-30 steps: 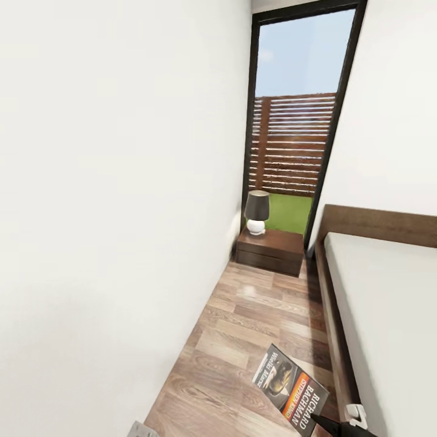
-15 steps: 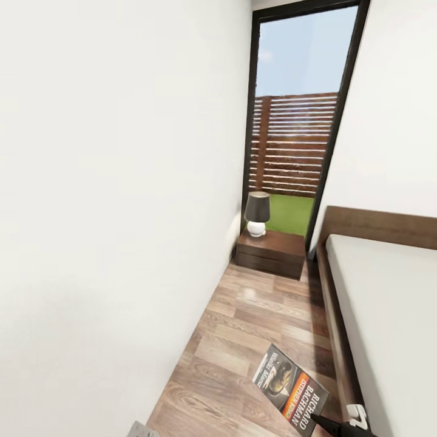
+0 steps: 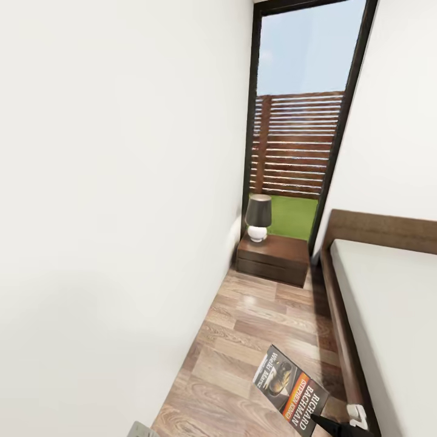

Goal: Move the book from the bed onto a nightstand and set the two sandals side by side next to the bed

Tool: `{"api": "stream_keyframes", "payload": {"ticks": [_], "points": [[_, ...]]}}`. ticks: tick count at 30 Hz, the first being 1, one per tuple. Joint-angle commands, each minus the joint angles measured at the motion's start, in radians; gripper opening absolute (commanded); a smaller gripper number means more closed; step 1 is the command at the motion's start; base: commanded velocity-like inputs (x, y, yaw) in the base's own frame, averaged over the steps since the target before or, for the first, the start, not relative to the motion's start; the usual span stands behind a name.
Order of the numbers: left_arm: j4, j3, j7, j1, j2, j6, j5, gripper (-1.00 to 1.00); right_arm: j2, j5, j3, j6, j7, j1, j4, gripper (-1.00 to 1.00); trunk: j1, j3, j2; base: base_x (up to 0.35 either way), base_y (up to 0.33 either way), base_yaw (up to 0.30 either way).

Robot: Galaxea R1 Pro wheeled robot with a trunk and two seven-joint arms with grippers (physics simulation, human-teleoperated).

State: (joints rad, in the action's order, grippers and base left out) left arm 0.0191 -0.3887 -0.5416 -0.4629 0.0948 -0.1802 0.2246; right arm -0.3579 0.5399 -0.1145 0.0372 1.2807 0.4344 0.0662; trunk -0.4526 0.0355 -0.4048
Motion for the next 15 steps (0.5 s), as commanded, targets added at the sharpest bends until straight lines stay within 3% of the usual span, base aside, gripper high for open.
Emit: {"api": "stream_keyframes", "payload": {"ticks": [1,5,15], "points": [[-0.001,-0.009,-0.003,-0.001,0.000,-0.004,0.009,1.00,0.000,0.008,-0.004,0.004,0.002,0.001,0.000,-1.00,-0.001,0.002,-0.002,0.327,0.000,-0.128],[-0.001,-0.009,-0.003,-0.001,0.000,-0.004,0.009,1.00,0.000,0.008,-0.004,0.004,0.002,0.001,0.000,-1.00,-0.001,0.002,-0.002,0.219,0.000,-0.237],[-0.001,-0.009,-0.003,0.000,0.000,-0.004,0.009,1.00,0.000,0.008,-0.004,0.004,0.002,0.001,0.000,-1.00,-0.001,0.002,-0.002,0.019,0.000,-0.280]]}}
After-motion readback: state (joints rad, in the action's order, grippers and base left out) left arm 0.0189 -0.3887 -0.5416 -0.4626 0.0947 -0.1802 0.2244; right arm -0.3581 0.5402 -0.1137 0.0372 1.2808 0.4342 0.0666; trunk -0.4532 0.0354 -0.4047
